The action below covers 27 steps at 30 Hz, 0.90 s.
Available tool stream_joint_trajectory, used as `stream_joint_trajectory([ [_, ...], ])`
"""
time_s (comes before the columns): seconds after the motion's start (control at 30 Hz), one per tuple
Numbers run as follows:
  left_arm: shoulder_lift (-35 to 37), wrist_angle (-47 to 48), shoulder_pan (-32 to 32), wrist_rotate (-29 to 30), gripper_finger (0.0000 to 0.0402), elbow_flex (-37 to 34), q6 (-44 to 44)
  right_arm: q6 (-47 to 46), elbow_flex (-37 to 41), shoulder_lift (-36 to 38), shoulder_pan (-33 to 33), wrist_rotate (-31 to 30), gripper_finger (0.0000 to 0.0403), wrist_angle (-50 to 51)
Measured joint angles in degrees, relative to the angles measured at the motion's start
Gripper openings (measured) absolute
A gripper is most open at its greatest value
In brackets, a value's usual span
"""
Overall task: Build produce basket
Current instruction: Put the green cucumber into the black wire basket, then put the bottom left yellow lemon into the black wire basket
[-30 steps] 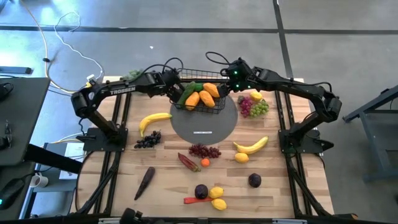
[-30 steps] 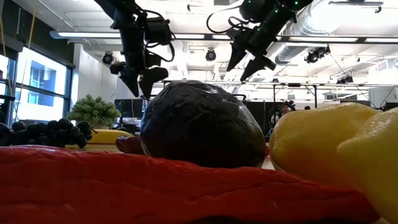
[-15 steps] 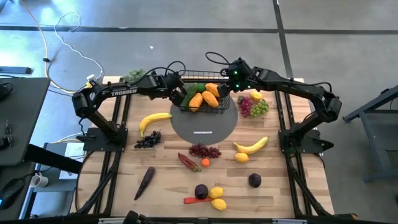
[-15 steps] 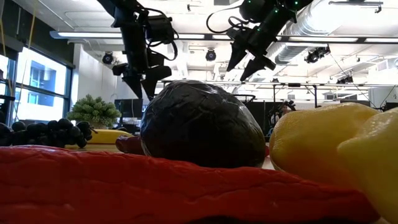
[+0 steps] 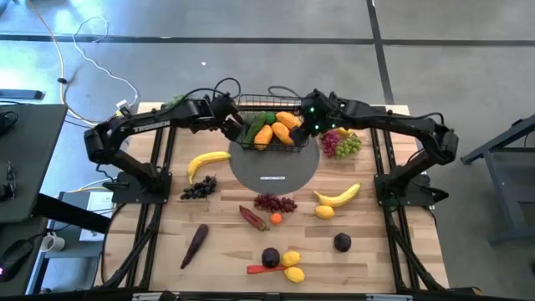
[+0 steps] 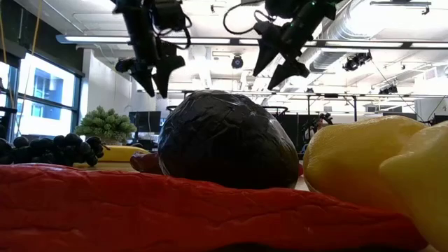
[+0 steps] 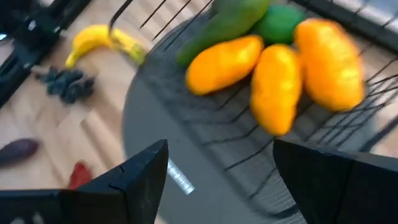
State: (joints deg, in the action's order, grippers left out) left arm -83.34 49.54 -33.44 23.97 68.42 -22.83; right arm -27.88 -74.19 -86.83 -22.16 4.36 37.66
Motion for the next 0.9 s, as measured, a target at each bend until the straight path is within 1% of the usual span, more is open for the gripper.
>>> stream_joint_trajectory([
  [0.2,5.0,3.5,3.5,-2.1,0.0216,0.0,-0.2,-3.1,0.0,0.0,6.9,0.1,0.0271,1.0],
  [0.33,8.2,5.5,7.8,-3.6,0.0216,0.0,-1.2,-5.5,0.0,0.0,11.5,0.1,0.0271,3.6],
  [0.57,12.8,7.0,15.7,-4.5,0.0216,0.0,-4.5,-13.6,0.0,0.0,19.1,0.1,0.0271,7.3],
  [0.7,14.0,7.1,19.3,-4.4,0.0216,0.0,-6.1,-15.7,0.0,0.0,23.2,0.0,0.0271,8.4],
  [0.9,14.1,7.0,23.6,-4.2,0.0216,0.0,-7.1,-16.1,0.0,0.0,28.7,0.0,0.0271,10.9],
])
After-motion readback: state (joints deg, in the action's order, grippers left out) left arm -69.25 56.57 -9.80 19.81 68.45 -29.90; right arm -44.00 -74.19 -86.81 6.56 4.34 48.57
